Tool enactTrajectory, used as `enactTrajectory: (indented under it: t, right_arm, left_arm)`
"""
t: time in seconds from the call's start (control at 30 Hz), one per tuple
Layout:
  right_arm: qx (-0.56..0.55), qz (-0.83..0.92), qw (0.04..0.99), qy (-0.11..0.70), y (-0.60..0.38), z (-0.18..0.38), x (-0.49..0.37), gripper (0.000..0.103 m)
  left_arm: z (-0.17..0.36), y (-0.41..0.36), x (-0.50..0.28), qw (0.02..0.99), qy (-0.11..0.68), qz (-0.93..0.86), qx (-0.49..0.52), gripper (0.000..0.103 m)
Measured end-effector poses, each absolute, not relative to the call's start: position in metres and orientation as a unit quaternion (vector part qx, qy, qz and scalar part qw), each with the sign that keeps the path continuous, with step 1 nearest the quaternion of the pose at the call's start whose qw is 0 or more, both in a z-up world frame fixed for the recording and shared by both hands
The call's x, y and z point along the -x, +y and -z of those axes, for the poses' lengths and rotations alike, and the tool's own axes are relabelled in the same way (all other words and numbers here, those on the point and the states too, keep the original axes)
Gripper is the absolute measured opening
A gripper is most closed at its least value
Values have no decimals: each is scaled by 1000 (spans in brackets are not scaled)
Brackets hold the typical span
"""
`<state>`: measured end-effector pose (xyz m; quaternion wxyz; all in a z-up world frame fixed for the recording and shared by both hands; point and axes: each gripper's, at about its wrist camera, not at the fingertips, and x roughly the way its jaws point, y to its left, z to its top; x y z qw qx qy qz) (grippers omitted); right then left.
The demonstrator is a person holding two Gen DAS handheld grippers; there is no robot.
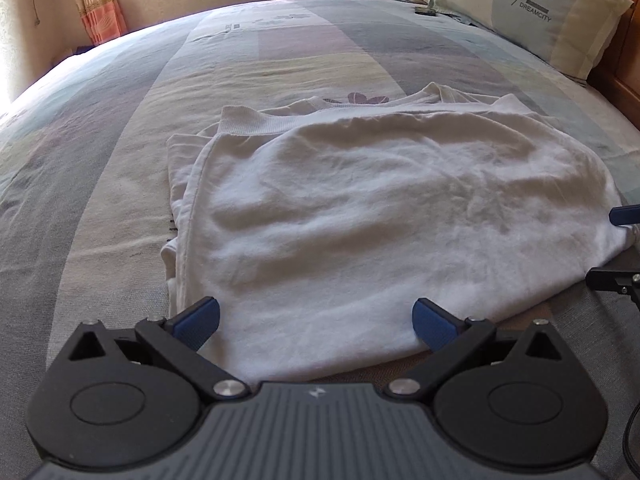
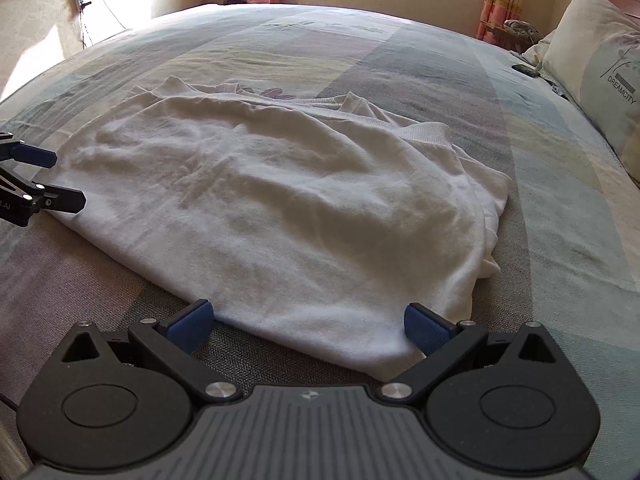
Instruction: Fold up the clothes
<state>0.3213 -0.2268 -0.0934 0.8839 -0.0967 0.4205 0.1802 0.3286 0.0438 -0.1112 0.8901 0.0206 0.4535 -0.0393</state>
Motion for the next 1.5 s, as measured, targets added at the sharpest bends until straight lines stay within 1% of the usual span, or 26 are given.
enactTrajectory:
  t: [0.07,0.17,0.27,0.37,0.43,0.53,0.77,0.8,0.93,1.03,1.23,1.37,1.5]
  right_arm:
    - [96,-180,884,420,-230,97,-319,103]
    - [95,-187,890,406,-237,101,-312,103]
    - [106,-193,891,397,-235,102,-311,103]
    - [119,-196,876,425,-233,95,-317,103]
    - [140,-201,867,433,-233,89,-317,103]
    - [223,-199,860,413,-231,87,-307,103]
    - [407,-206,824,337,-212,93,-290,103]
    - [432,-207,817,321,-205,95,-289,103]
    - [501,-208,799,260,-179,102,-288,103]
    - [528,-209,789,234,-163,105,-290,103]
    - [532,-197,791,229,-170,106,-290,103]
    - [546,-166,786,238,-188,109,-293,103]
    - [558,-142,782,239,-191,113,-299,103]
  left_arm:
    - [112,49,-322,894,446,43,-14,102]
    - [115,48,-319,896,439,56,-35,103]
    - [110,46,-322,890,451,54,-41,102]
    - [102,39,-319,891,444,58,-76,102]
    - [99,28,-310,887,431,68,-151,102]
    - [98,11,-300,872,408,83,-258,102]
    - [113,-25,-287,813,340,116,-458,103]
    - [115,-31,-289,809,331,121,-470,103]
    - [120,-53,-295,796,296,140,-510,102]
    - [122,-64,-297,790,284,150,-521,102]
    - [124,-36,-295,793,286,132,-521,102]
    - [128,-15,-296,776,298,88,-549,102]
    - [129,-20,-304,777,296,77,-550,102]
